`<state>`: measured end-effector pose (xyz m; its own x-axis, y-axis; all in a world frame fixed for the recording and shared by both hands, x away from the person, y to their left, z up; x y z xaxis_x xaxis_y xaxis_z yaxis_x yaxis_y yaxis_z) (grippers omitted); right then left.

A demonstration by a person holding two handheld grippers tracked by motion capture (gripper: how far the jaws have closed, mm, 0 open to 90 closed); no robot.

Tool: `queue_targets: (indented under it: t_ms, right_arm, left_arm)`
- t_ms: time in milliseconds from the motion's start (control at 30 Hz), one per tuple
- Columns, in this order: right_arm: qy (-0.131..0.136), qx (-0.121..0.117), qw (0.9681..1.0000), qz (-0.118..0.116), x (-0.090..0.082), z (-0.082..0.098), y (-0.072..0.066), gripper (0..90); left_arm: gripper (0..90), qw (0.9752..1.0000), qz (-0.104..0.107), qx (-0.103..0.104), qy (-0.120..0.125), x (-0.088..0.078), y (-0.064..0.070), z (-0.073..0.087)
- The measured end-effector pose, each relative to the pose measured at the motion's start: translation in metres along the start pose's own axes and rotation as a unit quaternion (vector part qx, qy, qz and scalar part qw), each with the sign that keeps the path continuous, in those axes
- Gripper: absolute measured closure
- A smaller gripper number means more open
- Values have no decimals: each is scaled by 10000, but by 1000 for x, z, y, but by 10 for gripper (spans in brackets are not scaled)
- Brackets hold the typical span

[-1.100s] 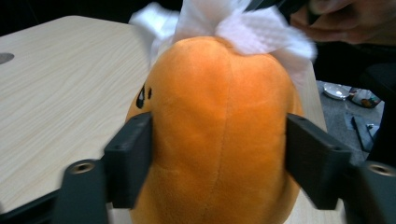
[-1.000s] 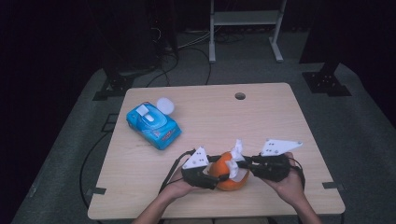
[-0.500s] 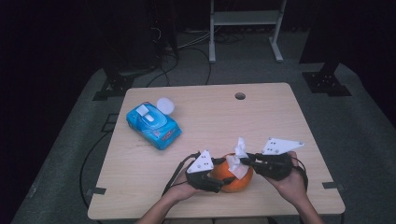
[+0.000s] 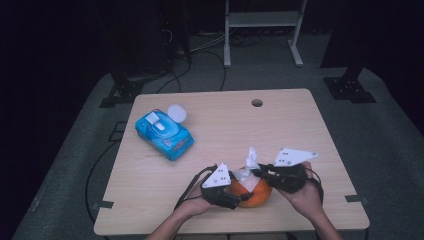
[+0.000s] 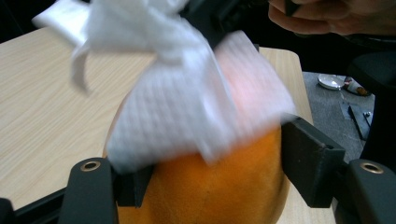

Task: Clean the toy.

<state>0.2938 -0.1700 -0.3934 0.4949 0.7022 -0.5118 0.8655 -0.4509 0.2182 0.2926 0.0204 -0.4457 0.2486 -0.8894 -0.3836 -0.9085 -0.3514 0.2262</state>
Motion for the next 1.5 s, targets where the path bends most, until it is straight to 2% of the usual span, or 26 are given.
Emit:
queue_targets:
  t_ms: [133,233,267,333,433,500,567,633,700,800,900,967,1033,1067,1133,1200,1267,1300,1400,1500]
  right_arm:
    - [-62,261,9996,57,-8,14,14,801]
    - [-88,329,9994,66,-11,19,17,801]
    - [11,330,9994,-46,-11,17,14,801]
    - [64,324,9994,-116,-10,15,12,801]
    - [412,287,9970,-593,-9,7,3,800]
    - [291,127,9982,-505,-7,4,0,799]
    - [278,167,9983,-475,-7,6,4,799]
    - [144,237,9991,-330,-8,12,11,799]
    - [188,448,9980,-408,-8,20,15,799]
    - [127,447,9978,-468,-7,22,14,798]
    - [105,413,9981,-450,-6,21,15,798]
    - [99,439,9980,-448,-6,23,15,798]
    - [123,514,9975,-474,-6,24,16,798]
    - [131,507,9975,-464,-7,23,15,799]
    - [216,486,9976,-433,-9,19,12,801]
    - [371,399,9976,-430,-13,11,9,803]
    - [549,361,9964,-538,-16,2,4,803]
    - [594,257,9961,-596,-15,-5,-1,803]
    - [448,-66,9976,-529,-10,-13,-12,802]
    - [454,81,9979,-456,-13,-8,-4,803]
  left_arm:
    - [319,9999,-13,-133,29,-3,-5,-1]
    - [316,9997,-27,-228,60,-6,-10,-1]
    - [316,9996,-37,-265,67,-7,-12,-1]
    - [315,9996,-54,-284,76,-7,-13,-1]
    - [313,9992,-74,-384,116,-8,-16,-1]
    - [311,9990,-78,-423,131,-9,-17,-1]
    - [305,9989,-64,-436,134,-10,-17,-1]
    - [279,9989,-30,-450,125,-10,-18,-1]
    - [205,9986,13,-513,114,-8,-19,0]
    - [93,9981,25,-622,15,-3,-22,5]
    - [79,9979,123,-629,34,-2,-26,9]
    - [80,9985,175,-515,39,-1,-25,12]
    - [102,9989,177,-429,44,0,-24,15]
    - [151,9992,133,-384,21,-1,-24,14]
    - [307,9998,14,-221,-32,-8,-20,7]
    - [367,9999,-67,-131,-20,-11,-16,0]
    - [377,9999,-107,-51,-70,-12,-11,-5]
    - [377,9999,-102,-25,-76,-12,-10,-6]
    - [384,9999,-98,53,-70,-15,-5,-9]
    - [389,9999,-110,12,20,-23,-6,-16]
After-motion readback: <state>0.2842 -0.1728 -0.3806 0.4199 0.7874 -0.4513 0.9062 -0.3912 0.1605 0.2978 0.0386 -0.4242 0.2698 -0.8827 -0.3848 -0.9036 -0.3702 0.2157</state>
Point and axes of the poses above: each handheld gripper's, and its own axes: x roughly forward along the jaws, z roughly out of its underside, y roughly to its right, the point moved 3 cm from there along x, roughly forward along the jaws, and after that the axes turned 15 degrees about -x, right-handed, at the moved point
